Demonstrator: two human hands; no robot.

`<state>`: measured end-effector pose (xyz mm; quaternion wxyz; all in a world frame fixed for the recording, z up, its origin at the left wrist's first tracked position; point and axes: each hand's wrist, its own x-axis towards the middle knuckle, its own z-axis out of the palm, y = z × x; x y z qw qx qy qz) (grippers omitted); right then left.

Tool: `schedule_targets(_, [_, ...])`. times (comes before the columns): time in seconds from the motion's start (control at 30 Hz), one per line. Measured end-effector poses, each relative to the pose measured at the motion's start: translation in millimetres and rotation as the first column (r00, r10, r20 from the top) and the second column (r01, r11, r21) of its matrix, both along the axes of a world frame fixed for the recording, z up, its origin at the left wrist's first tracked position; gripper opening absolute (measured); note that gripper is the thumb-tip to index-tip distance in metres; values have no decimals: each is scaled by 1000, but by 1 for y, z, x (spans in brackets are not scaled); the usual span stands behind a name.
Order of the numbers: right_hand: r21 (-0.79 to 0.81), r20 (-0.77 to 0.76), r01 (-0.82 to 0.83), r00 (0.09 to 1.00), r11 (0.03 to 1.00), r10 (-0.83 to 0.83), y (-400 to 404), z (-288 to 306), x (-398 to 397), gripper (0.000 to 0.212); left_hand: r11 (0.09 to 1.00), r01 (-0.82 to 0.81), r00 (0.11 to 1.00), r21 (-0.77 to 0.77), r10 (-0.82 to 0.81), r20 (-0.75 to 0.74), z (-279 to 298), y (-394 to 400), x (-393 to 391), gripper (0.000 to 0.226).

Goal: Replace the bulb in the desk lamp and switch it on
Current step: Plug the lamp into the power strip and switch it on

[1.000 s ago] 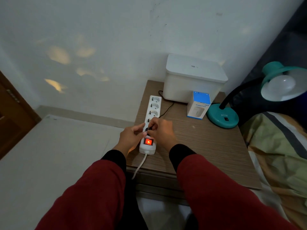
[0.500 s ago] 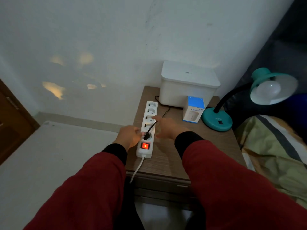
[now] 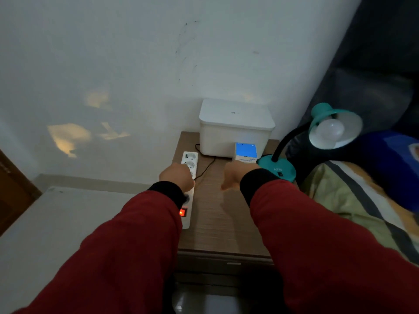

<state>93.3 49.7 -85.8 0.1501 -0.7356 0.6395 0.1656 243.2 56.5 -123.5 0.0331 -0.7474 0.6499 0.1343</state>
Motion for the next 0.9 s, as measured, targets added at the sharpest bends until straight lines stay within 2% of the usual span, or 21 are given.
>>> schedule_targets(0.27, [-100,1,45,999,994,-45,-12,18,-58,51,1000,27,999,-11,-27,19,17,-27,-57,34])
schedule_targets(0.57, [-51,69,154,986,987,-151,-38,-3,-144,58,985,158,986,-62,-161,-46,11,-59,-152,31])
schedule_targets(0.77, [-46,179,197,966,979,-186,-54,-44,-195,47,967,245,958,-73,-253,-138,-25,-75,-207,36])
schedule_targets(0.9, [-120,325,293,914,948,-242,-54,-70,-215,44,960,218,932,-174,-258,-256,-50,-76,-228,40])
